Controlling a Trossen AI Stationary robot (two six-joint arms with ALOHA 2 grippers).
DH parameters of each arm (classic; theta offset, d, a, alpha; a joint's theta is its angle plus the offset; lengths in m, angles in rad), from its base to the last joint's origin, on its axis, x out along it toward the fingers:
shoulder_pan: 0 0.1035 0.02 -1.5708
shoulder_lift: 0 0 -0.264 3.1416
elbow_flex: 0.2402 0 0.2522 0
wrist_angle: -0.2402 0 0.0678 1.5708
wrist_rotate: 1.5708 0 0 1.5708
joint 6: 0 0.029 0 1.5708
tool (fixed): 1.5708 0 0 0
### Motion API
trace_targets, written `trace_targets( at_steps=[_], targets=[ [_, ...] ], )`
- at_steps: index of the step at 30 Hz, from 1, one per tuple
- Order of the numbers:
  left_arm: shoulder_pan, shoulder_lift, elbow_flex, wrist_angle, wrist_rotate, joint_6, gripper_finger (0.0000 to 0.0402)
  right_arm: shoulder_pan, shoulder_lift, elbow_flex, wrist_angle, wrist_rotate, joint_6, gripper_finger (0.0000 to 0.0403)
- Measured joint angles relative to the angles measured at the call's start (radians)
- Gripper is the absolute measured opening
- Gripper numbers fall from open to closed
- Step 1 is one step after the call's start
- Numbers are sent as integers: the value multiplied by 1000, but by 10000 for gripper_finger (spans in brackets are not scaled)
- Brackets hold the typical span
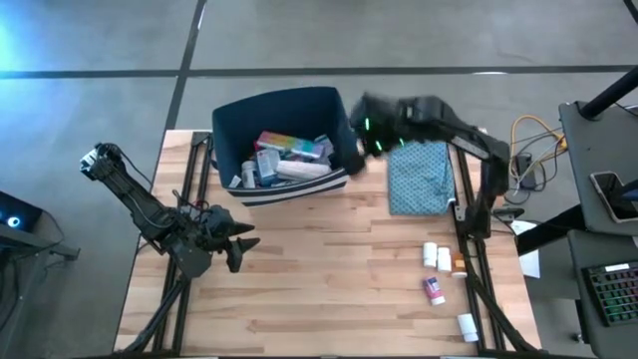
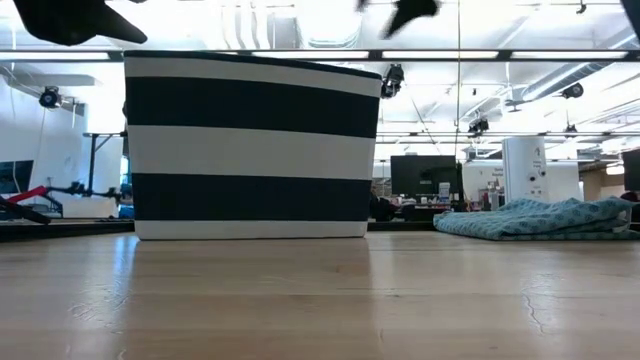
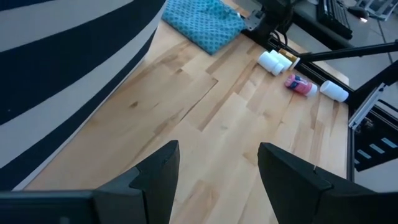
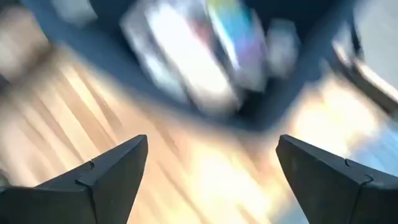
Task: Pick & place medical supplies in basket/bin
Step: Put the bottom white medicine bottle into the blue bin
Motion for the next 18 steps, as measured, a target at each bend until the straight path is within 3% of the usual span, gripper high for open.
trace_targets(
  at_steps=[1,7,11,13,18],
  targets=[
    [0,0,-1,0,0,0,198,44,-8,-4,-76,22,22,345],
    [0,-1,-4,-2,2,9,198,285,-130,-206,-56,36,315,345],
    [1,1,-5,-7,4,10,198,409,-168,-461,-35,-3,420,345],
    [1,2,-5,-5,4,11,198,465,-176,-578,-69,-96,467,345],
    [1,2,-7,-6,5,11,198,546,-182,-896,-66,-484,705,344]
  ],
)
